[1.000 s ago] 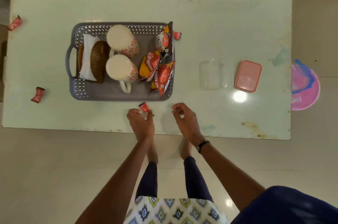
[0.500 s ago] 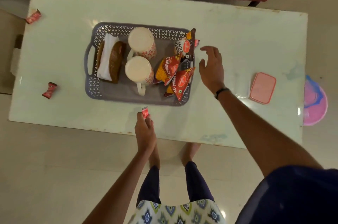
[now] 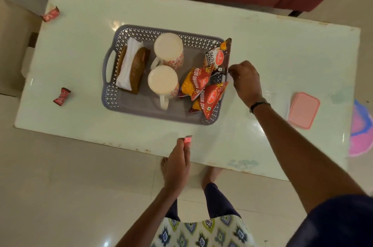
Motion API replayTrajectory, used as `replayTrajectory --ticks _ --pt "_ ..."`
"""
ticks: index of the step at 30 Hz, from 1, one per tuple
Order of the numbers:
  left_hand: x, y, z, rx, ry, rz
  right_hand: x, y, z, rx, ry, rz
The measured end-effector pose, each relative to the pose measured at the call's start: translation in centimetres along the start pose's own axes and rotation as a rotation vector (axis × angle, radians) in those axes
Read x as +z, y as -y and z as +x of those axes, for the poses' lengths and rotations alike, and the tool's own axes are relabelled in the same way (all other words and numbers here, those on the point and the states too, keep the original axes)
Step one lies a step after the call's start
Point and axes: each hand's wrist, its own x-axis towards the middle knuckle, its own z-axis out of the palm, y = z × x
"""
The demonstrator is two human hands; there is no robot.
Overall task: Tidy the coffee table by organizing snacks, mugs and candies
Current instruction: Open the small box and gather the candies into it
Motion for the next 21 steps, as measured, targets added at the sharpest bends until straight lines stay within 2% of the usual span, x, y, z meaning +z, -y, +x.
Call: replayTrajectory --ticks 4,8,11,14,17,21 --pt "2.1 -8.3 0.6 -0.01 0.145 -0.188 -5.4 -1.3 -5.1 0.139 -0.204 0.188" --pt "6.4 -15.5 3.9 0.009 0.291 -0.341 -8.3 -4.8 -9.2 0.171 -0.17 0.17" --pt "8.8 -18.3 6.6 -0.107 0.384 -0.414 -9.1 -6.5 -10.6 0.153 -0.129 0.138" --pt "9.5 -18.7 7.5 -0.217 0.473 -0.429 -9.7 -7.3 -10.9 0.142 -0.129 0.14" --pt "8.8 -17.4 7.0 -0.221 0.519 -0.421 -9.8 -7.0 -11.0 0.13 -0.097 0.077" --pt "6.4 -15.3 5.7 -0.196 0.395 -0.448 -9.8 -5.6 -11.1 0.173 -0.116 0.021"
